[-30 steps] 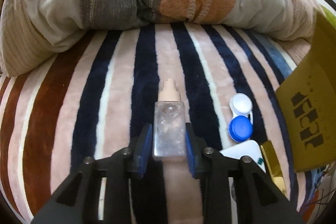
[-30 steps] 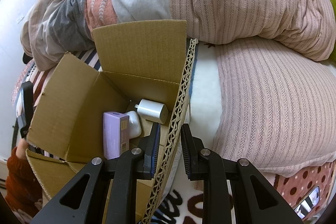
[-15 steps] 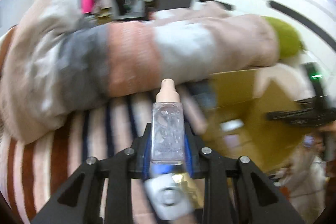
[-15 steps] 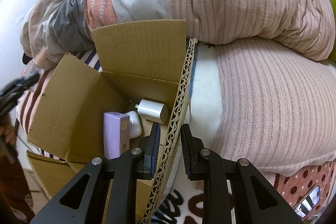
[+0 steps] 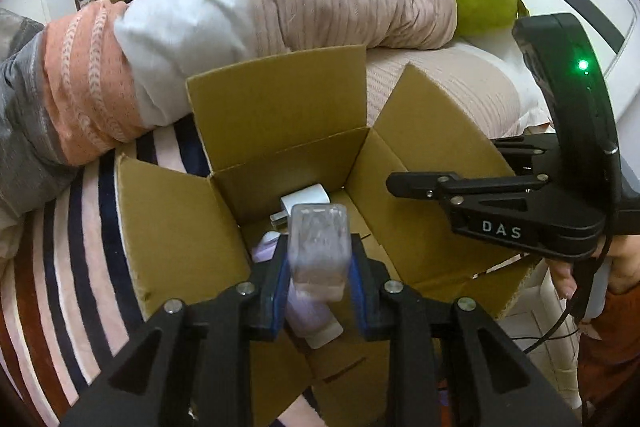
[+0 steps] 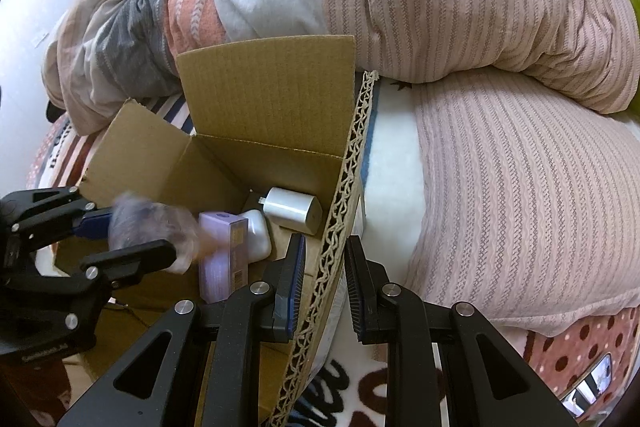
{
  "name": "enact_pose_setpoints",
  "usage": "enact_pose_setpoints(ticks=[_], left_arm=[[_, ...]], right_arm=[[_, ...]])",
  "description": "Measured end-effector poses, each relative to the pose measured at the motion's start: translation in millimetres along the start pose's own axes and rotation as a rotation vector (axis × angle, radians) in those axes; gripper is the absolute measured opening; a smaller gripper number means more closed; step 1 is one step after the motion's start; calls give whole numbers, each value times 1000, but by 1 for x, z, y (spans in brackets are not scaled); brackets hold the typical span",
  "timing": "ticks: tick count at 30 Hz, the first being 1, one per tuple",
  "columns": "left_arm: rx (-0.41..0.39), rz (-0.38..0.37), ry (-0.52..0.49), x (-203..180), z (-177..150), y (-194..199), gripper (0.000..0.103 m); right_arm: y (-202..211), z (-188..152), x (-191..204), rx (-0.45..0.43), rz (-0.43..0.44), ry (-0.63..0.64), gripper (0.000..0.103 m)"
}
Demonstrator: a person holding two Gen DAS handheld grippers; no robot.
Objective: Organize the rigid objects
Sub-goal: 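Drop the clear bottle in the box with left tool while right holds box, then drop the white HP power bank in the box with left tool while right holds box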
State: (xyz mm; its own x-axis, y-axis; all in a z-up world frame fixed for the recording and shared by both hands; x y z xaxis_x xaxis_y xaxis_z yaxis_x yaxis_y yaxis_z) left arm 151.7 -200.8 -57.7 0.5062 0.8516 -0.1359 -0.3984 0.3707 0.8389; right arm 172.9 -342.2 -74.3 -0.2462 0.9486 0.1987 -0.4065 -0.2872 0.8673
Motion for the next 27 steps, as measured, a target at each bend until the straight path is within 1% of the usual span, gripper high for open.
enact_pose_setpoints(ticks=[3, 5, 8, 11, 13, 14, 17, 18, 19, 21, 23, 27], left_arm=[[-16, 7, 2, 3, -2, 5, 24], [-34, -9, 13, 8, -4, 9, 24], [-88, -21, 35, 18, -3, 27, 25], [-152, -20, 60, 34, -7, 50, 35], [-207, 26, 86, 51, -15, 70, 45], [-233, 54, 101, 61, -22, 78, 46], [-272, 107, 133, 86, -47, 92, 58], [-272, 122, 146, 95, -59, 93, 66], [-266, 139, 160, 104, -74, 92, 71], [-236, 159, 178, 116, -101, 83, 71], [-197, 176, 199, 124, -129, 65, 71], [-139, 176, 226, 125, -170, 30, 71]], right_arm=[[0, 0, 0, 1, 2, -2, 17], [-1, 1, 0, 2, 3, -6, 17], [-1, 1, 0, 3, -2, -2, 17], [-1, 2, 1, 4, -6, 0, 17], [-2, 2, 1, 6, -6, 3, 17], [-2, 2, 1, 8, -7, 2, 17], [-2, 2, 1, 6, -5, 2, 17], [-3, 2, 1, 5, -6, 2, 17], [-2, 2, 1, 5, -6, 2, 17], [-3, 2, 1, 5, -6, 1, 17], [-3, 2, 1, 4, -6, 0, 17], [-3, 2, 2, 4, -9, -1, 17]])
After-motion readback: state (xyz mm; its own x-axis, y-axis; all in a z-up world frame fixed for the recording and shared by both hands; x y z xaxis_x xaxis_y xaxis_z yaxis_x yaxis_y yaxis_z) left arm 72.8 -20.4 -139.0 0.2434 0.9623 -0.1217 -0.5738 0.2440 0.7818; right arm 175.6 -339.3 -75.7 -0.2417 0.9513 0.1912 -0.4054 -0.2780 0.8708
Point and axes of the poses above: each gripper's, at about its wrist camera, not at the fingertips, and y roughly against the way its jaws point, x to its left, z to its top, the point moved 1 cm from there along -y, roughly the way its jaws point, and after that the axes turned 2 degrees about z, right-handed, at the moved point
